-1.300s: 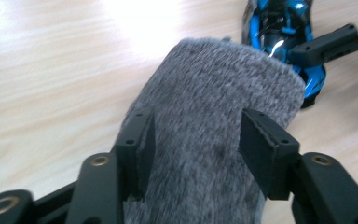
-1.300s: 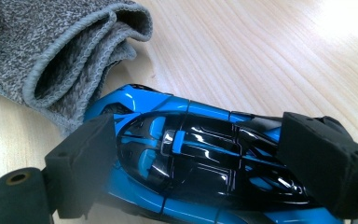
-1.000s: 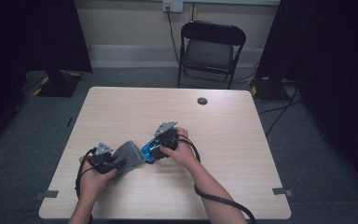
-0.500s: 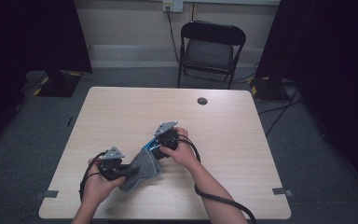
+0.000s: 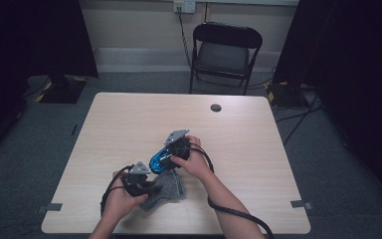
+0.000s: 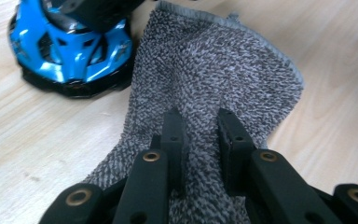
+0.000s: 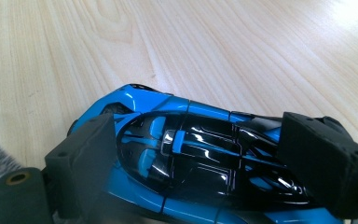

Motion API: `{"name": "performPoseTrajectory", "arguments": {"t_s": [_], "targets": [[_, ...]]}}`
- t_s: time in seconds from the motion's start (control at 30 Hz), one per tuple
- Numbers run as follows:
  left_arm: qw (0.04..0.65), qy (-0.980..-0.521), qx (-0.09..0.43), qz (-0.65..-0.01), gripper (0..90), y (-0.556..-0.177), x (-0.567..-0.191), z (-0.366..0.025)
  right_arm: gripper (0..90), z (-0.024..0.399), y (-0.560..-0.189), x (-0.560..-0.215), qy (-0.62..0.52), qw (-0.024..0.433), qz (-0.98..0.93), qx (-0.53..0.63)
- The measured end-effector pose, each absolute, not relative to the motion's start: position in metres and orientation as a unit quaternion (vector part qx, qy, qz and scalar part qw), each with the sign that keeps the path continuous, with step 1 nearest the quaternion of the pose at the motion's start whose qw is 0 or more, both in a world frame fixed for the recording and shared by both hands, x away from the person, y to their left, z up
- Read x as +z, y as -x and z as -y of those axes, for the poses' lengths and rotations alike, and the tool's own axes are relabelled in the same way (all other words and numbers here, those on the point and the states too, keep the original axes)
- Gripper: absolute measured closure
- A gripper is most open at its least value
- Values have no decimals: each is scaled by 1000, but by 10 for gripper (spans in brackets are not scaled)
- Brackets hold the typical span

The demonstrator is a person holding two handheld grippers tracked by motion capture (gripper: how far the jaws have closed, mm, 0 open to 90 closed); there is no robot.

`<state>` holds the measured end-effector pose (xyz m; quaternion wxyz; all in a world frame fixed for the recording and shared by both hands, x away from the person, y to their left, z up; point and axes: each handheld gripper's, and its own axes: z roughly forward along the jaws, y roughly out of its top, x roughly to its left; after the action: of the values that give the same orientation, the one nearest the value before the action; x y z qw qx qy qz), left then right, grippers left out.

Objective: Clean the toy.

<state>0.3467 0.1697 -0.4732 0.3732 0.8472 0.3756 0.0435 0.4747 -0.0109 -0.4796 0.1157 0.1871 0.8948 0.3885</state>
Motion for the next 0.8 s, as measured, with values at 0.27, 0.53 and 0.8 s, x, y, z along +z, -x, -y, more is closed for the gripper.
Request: {"name": "performPoseTrajectory", "arguments": {"t_s": [0.27, 0.53, 0.8], "targets": [[353, -842, 73, -401, 750, -355, -474, -180, 114, 11, -474, -480, -188, 116, -894, 389], [344, -838, 93, -413, 751, -359, -472, -190, 114, 11, -474, -480, -188, 116, -895, 388], [331, -829, 118, -435, 750, -364, -471, -207, 114, 11, -475, -480, -188, 116, -895, 388]]}}
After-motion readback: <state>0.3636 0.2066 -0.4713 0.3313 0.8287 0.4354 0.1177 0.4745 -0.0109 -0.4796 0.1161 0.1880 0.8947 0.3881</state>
